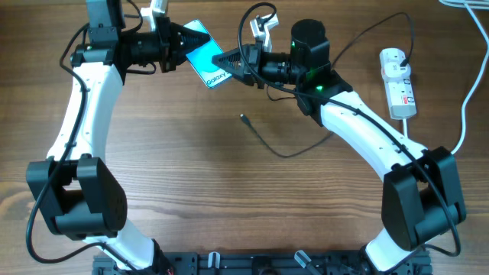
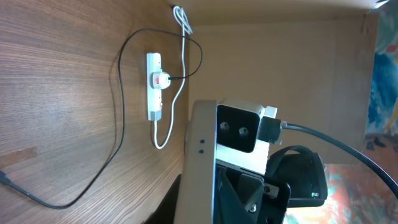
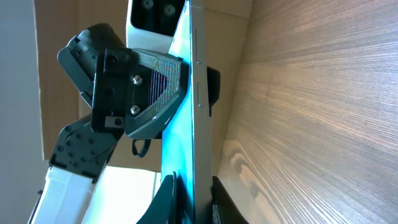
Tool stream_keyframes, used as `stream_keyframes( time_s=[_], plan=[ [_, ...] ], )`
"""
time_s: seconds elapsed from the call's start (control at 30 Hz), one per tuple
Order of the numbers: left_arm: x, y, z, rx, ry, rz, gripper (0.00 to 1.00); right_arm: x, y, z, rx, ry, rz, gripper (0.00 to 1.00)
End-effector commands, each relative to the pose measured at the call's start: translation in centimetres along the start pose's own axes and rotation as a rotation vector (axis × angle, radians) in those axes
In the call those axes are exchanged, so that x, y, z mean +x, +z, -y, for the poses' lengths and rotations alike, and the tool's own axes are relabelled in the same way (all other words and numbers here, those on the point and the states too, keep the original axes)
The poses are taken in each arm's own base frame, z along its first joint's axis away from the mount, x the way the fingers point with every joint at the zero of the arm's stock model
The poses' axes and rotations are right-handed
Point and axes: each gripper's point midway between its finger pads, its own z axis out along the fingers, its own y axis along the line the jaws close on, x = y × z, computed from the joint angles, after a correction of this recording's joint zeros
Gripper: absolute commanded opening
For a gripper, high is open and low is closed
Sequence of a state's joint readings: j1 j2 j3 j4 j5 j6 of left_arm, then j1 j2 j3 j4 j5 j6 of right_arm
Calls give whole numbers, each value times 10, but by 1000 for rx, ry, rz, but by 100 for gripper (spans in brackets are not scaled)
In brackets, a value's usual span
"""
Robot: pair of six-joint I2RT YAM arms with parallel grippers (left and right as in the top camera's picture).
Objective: Plug charger to phone and switch on socket
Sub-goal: 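Release the phone from the right gripper and pull it back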
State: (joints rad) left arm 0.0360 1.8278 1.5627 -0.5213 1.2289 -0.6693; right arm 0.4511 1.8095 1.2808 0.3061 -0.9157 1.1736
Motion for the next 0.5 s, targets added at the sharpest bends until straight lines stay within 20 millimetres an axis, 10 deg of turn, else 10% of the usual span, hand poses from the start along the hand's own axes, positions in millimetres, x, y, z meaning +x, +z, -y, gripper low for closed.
stream_keyframes(
  time_s=[0.0,0.13,0.33,0.47],
  plan=[
    [20,12,36,68,115,-72,4,43,26,32,41,-29,-132,62],
    [15,12,15,-30,47,-22,4,25,0,23,-34,-114,-148,94],
    [12,6,-32,-261,-1,55,4,4,-50,25,-38,-183,-134,98],
    [23,3,-44,-311,-10,25,4,7,-64,63,128,-181,-110,86]
  ],
)
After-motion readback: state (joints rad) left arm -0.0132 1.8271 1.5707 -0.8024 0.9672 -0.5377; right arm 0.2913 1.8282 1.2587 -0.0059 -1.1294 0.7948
